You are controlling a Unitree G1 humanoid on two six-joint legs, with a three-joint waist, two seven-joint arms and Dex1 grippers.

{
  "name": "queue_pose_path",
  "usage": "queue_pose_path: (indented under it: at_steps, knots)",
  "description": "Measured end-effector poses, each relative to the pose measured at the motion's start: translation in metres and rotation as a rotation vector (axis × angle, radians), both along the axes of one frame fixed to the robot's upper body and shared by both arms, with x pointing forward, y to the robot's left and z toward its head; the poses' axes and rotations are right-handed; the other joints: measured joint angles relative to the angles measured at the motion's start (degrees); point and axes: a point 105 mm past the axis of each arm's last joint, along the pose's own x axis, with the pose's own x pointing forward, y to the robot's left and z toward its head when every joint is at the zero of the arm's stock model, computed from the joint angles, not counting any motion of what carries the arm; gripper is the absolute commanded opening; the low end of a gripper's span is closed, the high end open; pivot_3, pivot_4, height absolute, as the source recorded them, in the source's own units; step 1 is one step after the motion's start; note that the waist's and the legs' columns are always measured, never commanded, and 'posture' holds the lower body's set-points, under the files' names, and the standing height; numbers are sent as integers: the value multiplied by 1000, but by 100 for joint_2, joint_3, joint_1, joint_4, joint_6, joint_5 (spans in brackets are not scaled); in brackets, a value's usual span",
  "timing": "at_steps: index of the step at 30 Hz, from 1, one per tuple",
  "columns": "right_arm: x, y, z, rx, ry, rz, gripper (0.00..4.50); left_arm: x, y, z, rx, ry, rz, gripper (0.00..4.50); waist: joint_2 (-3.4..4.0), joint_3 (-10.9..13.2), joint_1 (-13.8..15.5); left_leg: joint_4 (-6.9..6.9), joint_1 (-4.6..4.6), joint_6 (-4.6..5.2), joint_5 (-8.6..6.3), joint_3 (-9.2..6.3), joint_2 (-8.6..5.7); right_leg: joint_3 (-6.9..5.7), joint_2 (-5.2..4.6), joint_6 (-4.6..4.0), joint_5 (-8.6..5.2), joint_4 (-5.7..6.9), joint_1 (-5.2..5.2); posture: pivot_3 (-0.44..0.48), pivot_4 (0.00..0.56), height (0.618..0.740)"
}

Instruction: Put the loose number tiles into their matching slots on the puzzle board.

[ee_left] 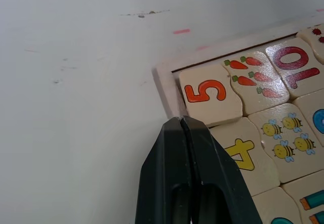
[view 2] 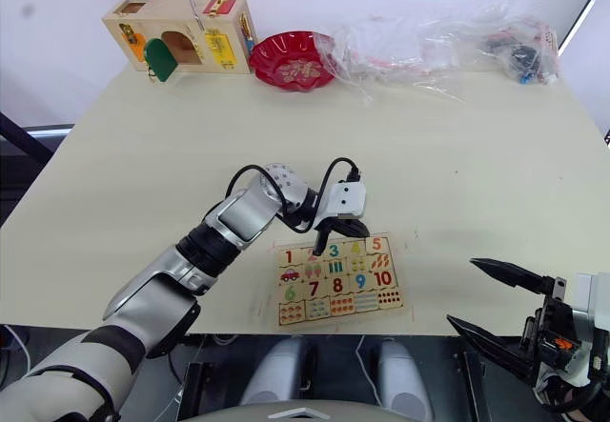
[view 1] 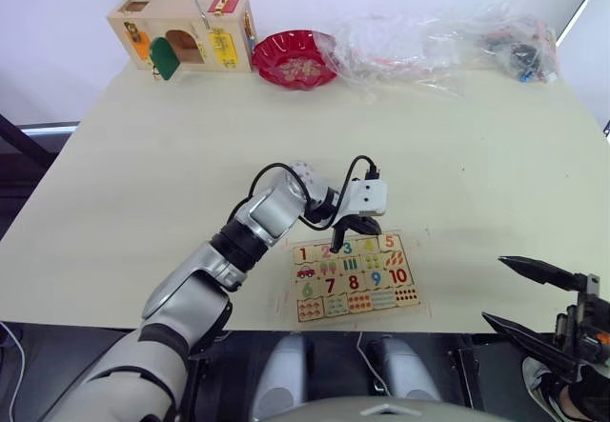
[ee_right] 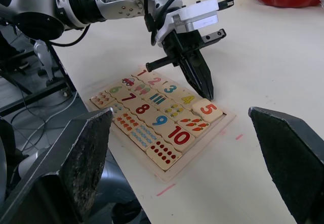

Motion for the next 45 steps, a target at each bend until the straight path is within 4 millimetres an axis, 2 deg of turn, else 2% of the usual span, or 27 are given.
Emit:
queue_pose_path:
  at_steps: [20, 37, 43, 45]
  knots:
    - [0, 0, 0, 1, -2, 8, 4500, 0, 1, 7, -19, 3, 9, 33, 0, 0, 0, 0, 0, 0, 0, -1, 0, 0, 0, 0, 0, 0, 0, 0, 150, 740]
    - [-1, 0, -1, 0, 0, 16, 4500, -4, 0, 1, -35, 35, 12, 33, 0, 0, -1, 0, 0, 0, 0, -1, 0, 0, 0, 0, 0, 1, 0, 0, 150, 740]
    - [0, 0, 0, 0, -6, 17, 4500, -8, 0, 13, -107, 64, 28, 33, 0, 0, -1, 0, 0, 0, 0, -4, 1, 0, 0, 0, 0, 1, 0, 0, 150, 740]
    - [1, 0, 1, 1, -11, 17, 4500, -11, 0, 25, -190, 91, 46, 33, 0, 0, -8, 0, 2, 0, 0, -9, 4, 0, 0, 0, 0, 2, 0, 0, 150, 740]
